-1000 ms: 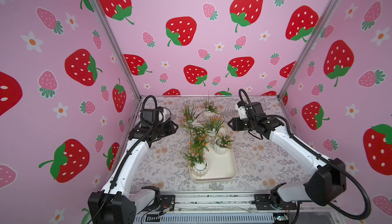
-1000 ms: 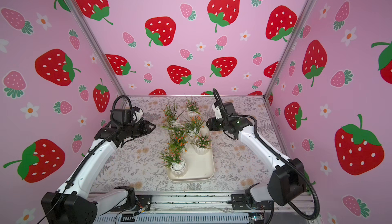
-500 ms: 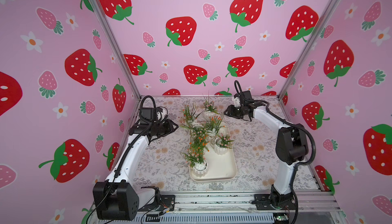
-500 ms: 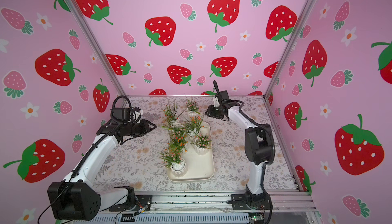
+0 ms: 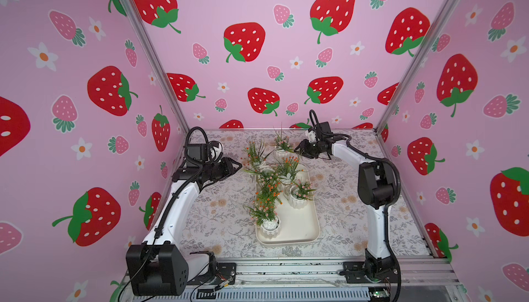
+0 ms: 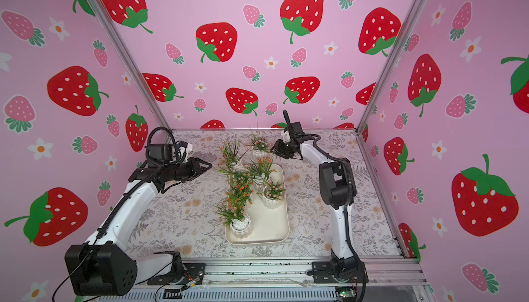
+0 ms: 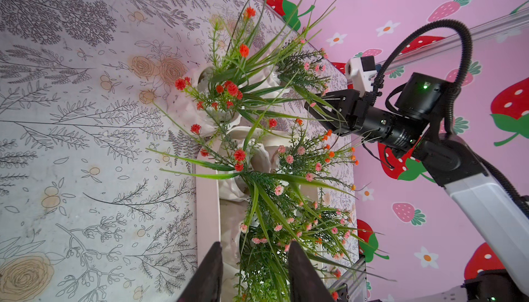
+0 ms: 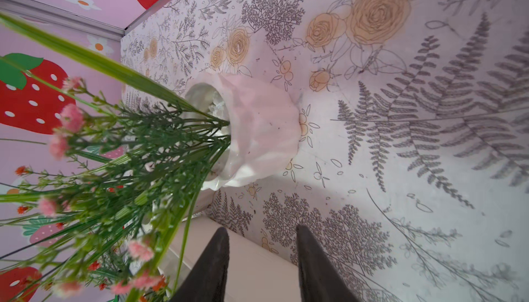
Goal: Put the potted gypsophila into the storage box
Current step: Pick up the baby's breath potted plant from the center of the board.
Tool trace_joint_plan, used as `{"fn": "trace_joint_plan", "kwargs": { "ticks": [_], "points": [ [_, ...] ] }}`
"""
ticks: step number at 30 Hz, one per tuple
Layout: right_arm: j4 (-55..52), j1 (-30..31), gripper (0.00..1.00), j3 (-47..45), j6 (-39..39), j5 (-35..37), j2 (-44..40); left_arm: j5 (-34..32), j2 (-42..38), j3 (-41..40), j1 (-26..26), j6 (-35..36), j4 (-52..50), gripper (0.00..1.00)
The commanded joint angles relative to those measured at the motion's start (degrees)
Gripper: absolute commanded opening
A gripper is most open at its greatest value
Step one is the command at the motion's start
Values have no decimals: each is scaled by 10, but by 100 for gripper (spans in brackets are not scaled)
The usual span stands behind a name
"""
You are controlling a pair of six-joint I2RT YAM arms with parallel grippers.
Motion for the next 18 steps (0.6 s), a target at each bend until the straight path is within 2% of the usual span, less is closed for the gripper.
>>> {"fn": "trace_joint_plan", "kwargs": {
  "ticks": [1,7,14,18],
  "points": [
    [30,4,41,25,22,-35,21,16,2,-3,4,-2,10,41],
    [36,10,41,63,34,-45,51,11,-2,-3,5,0,9,41],
    [9,19,40,106,39,-24,81,13,-2,-4,5,-2,9,41],
    [-25,23,33,136,30,4,97,13,-3,-4,5,-2,8,41]
  ]
}}
